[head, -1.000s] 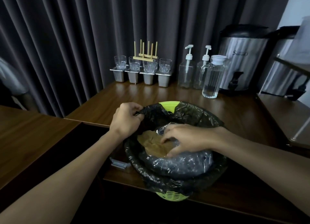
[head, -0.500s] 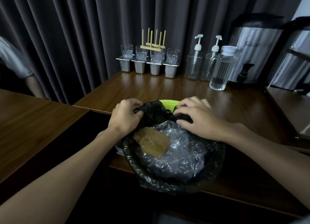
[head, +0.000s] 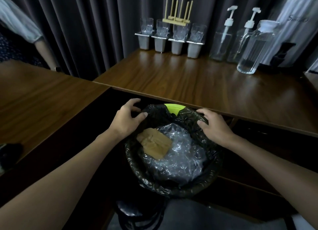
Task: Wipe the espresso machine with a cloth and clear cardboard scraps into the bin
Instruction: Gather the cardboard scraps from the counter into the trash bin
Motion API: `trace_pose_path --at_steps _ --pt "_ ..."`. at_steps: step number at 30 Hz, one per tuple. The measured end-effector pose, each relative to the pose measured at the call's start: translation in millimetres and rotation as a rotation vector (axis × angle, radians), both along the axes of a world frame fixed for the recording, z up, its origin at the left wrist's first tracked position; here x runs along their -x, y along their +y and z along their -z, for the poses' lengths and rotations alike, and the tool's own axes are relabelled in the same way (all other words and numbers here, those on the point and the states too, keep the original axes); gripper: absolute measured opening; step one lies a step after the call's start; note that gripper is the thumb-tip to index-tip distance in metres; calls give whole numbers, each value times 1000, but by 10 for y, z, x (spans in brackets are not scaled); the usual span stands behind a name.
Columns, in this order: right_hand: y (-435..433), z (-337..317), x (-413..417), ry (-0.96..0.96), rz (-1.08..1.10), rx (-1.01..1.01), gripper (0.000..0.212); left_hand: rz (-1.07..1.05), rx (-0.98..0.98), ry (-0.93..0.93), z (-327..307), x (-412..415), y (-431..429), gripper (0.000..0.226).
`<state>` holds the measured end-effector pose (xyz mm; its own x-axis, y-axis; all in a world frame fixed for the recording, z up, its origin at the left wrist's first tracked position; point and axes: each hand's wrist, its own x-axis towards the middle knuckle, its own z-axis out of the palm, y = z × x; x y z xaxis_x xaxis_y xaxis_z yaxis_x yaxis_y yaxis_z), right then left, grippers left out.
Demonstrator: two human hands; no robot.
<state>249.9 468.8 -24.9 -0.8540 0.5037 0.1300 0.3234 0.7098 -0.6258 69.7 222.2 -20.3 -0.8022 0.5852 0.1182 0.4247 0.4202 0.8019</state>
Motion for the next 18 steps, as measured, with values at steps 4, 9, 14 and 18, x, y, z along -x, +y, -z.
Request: trace_pose_path --at_steps 4,9,14,18 --pt "-76 338 69 -75 72 85 34 -12 77 -178 300 -86 -306 81" --pt "-206 736 173 -146 149 165 35 -67 74 -406 764 -252 -594 57" --pt "-449 1190 314 -227 138 276 36 -205 99 -284 1257 -318 -791 42" --pt "-652 1474 500 -276 105 321 43 -289 117 -200 1587 -280 -1018 38"
